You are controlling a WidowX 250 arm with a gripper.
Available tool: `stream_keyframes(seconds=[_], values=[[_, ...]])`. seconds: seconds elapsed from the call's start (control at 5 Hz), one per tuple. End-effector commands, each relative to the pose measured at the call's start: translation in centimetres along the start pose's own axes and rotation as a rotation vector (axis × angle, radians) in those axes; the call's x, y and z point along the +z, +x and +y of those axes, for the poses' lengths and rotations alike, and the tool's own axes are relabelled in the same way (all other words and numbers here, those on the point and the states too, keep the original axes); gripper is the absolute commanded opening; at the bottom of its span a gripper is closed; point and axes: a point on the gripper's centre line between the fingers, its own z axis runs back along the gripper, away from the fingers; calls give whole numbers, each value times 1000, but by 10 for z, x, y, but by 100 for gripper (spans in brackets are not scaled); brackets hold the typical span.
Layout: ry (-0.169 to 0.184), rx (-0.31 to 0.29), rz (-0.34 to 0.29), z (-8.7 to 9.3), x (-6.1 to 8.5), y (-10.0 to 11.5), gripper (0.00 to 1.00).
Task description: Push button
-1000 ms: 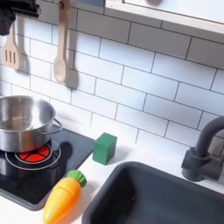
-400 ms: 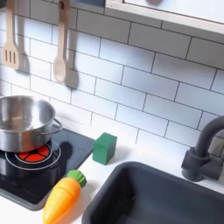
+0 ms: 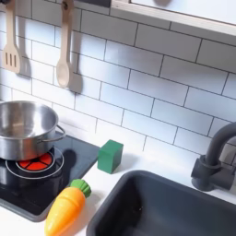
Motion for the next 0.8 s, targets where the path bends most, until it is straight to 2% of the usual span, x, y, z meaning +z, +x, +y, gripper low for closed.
stream_keyframes(seconds=[0.0,0.4,0.6], values=[[6,-4,-36,0,-7,16,0],[24,-2,-53,1,-16,25,0],[16,-16,-55,-7,-20,26,0]])
